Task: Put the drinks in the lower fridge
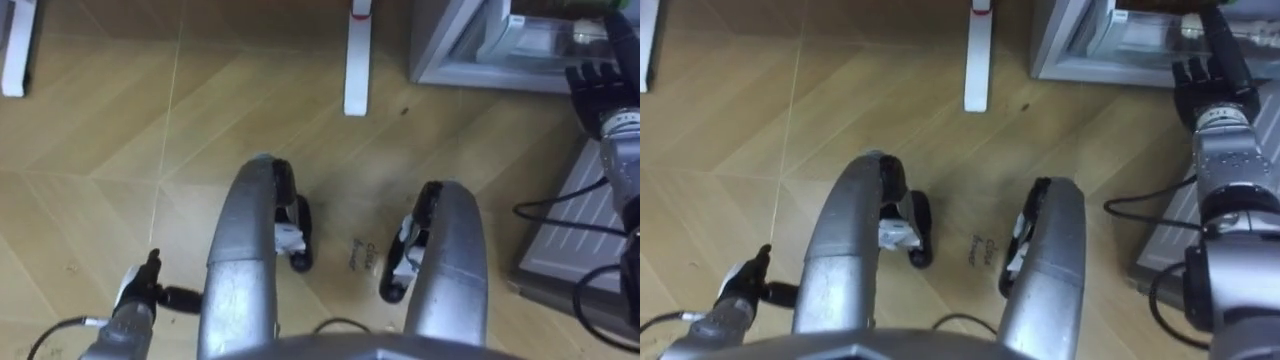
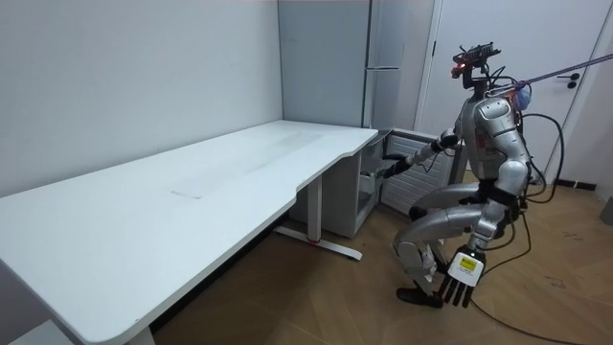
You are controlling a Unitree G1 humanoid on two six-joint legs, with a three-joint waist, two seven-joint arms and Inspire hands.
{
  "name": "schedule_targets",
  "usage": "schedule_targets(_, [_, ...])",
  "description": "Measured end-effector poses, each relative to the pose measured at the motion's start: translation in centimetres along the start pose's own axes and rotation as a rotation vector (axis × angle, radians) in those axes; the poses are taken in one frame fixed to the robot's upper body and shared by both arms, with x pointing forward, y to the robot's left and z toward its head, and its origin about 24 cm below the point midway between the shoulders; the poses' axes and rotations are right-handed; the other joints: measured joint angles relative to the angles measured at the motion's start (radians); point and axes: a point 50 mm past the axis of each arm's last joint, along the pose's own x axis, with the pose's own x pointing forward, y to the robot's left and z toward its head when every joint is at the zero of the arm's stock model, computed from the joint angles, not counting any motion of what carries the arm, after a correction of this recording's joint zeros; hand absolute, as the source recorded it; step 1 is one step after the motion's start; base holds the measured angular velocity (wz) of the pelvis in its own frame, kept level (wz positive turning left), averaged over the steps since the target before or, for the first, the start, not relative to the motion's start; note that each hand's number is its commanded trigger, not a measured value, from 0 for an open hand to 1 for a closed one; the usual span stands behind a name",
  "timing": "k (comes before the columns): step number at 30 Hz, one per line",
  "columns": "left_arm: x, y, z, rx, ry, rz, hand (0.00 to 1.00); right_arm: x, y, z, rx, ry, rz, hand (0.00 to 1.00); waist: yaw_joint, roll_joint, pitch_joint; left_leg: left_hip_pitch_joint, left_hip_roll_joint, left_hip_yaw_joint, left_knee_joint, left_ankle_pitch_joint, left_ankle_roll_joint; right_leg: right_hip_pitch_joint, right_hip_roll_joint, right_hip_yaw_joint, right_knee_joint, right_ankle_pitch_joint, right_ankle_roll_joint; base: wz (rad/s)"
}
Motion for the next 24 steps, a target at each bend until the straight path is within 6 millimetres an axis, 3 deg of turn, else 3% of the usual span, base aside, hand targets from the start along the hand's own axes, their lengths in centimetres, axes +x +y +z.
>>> schedule_targets(4, [0.0, 0.3, 0.0, 0.010, -0.003, 0.005, 0.00, 0.3, 1.3, -0.2, -0.020, 0.006, 0.000, 0.00, 0.001, -0.009, 0.0003, -0.007, 0.016, 0.013, -0.001, -0.001, 0.001, -0.020, -0.002, 0.009, 0.001, 0.002, -0.003, -0.09])
schedule_targets(15, [-1.0, 1.2, -1.5, 0.016, -0.005, 0.007, 0.00, 0.8, 6.6, 0.4, -0.071, -0.002, 0.051, 0.00, 0.006, -0.022, 0.0050, -0.002, 0.023, 0.016, -0.005, -0.005, -0.009, -0.025, -0.016, -0.003, 0.002, 0.001, -0.021, -0.03])
schedule_targets(19, [-1.6, 2.1, -3.0, 0.031, 0.031, 0.024, 0.00, 0.7, 8.8, 0.5, -0.078, -0.008, 0.105, 0.00, 0.011, -0.029, 0.0077, -0.001, 0.034, -0.009, -0.004, -0.008, -0.022, -0.001, -0.017, -0.040, -0.005, -0.008, -0.036, 0.04])
schedule_targets(24, [-1.7, 2.6, -3.4, 0.028, 0.044, 0.032, 0.00, 0.7, 8.9, 0.7, -0.072, -0.036, 0.067, 0.00, 0.036, -0.033, 0.0083, -0.003, 0.032, -0.038, -0.013, -0.003, -0.037, 0.034, -0.026, -0.083, -0.020, -0.024, -0.056, 0.12])
